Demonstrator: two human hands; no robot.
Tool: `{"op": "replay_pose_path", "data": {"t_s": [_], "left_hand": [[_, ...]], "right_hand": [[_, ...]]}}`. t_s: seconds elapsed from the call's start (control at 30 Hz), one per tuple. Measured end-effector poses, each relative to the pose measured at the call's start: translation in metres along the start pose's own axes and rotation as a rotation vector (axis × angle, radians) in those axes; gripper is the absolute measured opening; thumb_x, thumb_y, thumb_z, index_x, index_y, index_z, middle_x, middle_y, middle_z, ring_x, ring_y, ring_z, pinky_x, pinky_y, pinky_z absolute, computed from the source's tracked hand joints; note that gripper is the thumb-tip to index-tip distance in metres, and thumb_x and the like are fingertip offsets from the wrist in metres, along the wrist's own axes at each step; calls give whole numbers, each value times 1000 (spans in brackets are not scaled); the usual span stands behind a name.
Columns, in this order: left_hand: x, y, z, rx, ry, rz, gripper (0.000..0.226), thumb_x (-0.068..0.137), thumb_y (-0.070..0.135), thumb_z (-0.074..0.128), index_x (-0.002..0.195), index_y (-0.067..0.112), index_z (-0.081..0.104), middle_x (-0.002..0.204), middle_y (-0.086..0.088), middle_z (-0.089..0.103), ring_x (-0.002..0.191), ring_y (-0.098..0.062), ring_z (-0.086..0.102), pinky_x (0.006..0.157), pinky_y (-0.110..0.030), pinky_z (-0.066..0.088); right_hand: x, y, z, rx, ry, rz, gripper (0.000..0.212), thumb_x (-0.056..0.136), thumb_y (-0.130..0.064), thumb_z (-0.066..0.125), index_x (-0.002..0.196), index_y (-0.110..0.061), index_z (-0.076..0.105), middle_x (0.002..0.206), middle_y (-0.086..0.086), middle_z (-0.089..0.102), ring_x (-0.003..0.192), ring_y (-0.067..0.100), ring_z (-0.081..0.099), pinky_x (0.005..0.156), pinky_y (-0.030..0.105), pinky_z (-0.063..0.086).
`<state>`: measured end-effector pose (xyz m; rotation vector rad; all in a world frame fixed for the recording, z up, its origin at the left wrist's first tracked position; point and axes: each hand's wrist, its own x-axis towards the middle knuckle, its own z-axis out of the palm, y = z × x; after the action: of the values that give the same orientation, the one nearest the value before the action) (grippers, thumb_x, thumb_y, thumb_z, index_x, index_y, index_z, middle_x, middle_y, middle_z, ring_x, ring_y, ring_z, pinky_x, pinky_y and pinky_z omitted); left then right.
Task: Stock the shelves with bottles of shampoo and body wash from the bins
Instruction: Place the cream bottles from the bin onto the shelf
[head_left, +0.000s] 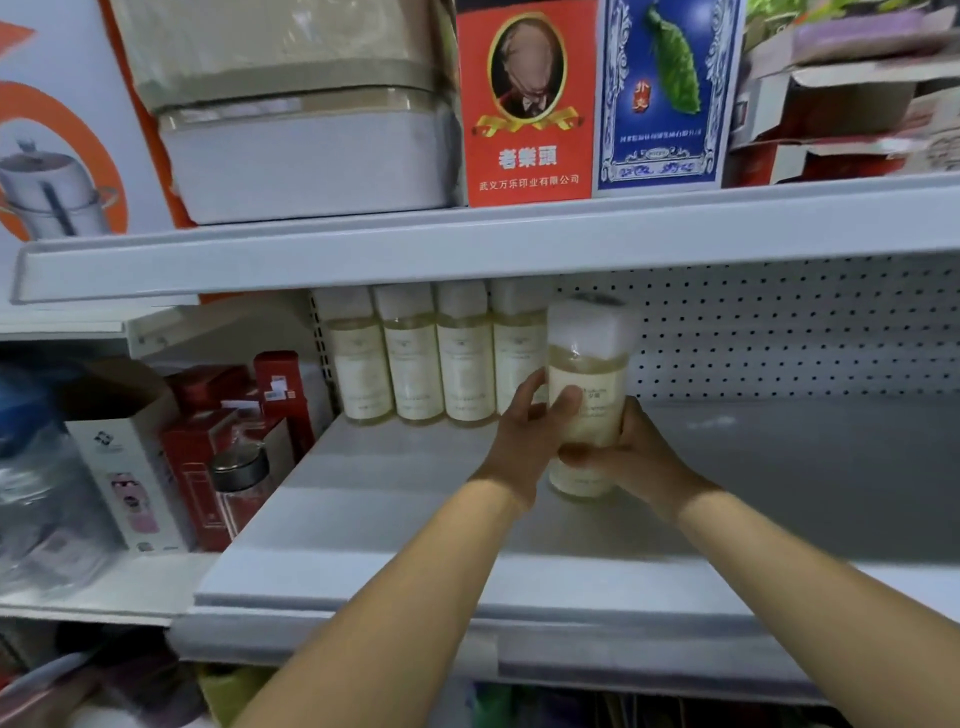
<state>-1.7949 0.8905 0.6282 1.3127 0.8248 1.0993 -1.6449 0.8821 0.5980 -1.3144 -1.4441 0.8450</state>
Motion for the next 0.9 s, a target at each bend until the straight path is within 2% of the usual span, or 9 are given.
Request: {"op": "replay_pose_path", "data": {"t_s": [0.1,0.2,0.27,0.37,0.47,0.53,0.63,0.8,0.9], "left_hand": [[20,-14,2,20,-16,-52,71,81,48,73,144,33,44,129,-3,66,119,-21,63,103,-42,50],[43,-28,7,35,74,-123,77,75,40,80,140,21,43,128,-4,65,115,-21,64,104,-43,50],[58,-35,9,45,96,-166,88,64,41,83,139,15,46,126,-6,66,112,-20,65,101,-41,52],[76,-40,9,58,123,-189,72,81,29,78,142,18,41,131,-6,60,119,-23,59,107,-41,47],[89,-44,9,103,126,-198,73,83,35,75,146,23,39,135,-4,57,125,-23,54,109,-39,42],[94,-46,10,123,116,-209,73,78,41,75,141,17,47,130,-4,61,121,-22,57,106,-38,44],[98,-47,9,138,127,-232,52,91,33,68,135,12,49,127,-5,61,121,-21,55,99,-32,42],[101,-43,7,115,124,-260,56,95,34,64,144,16,42,136,-5,55,118,-17,49,95,-31,36],[103,-41,7,124,136,-268,55,96,36,63,143,18,43,135,-5,55,121,-20,50,99,-33,40]], "right_hand": [[13,-6,-4,11,28,-11,95,50,-38,97,130,-16,49,122,1,66,111,18,66,91,46,56],[29,-10,-6,13,89,35,84,65,-12,90,127,-9,34,119,-5,54,112,16,60,93,42,55],[44,-7,-6,-30,121,59,81,68,-11,89,126,-11,32,122,0,52,113,18,58,95,42,54],[67,-3,-6,-81,161,67,78,71,-11,86,126,-7,32,125,4,51,113,19,55,94,35,52],[83,0,-6,-129,189,84,73,74,-10,83,126,-6,32,121,4,49,107,16,52,87,27,47],[91,2,-8,-155,200,96,73,74,-10,83,126,-7,32,120,5,50,107,18,54,85,27,47],[101,8,-10,-185,220,111,69,74,-9,82,122,-9,33,122,8,52,112,23,55,85,29,49],[112,12,-7,-186,252,130,67,77,-7,79,126,-8,33,128,10,51,117,25,55,81,26,45],[121,15,-7,-184,250,145,70,76,-10,80,127,-9,32,129,10,50,119,26,54,83,27,46]]}}
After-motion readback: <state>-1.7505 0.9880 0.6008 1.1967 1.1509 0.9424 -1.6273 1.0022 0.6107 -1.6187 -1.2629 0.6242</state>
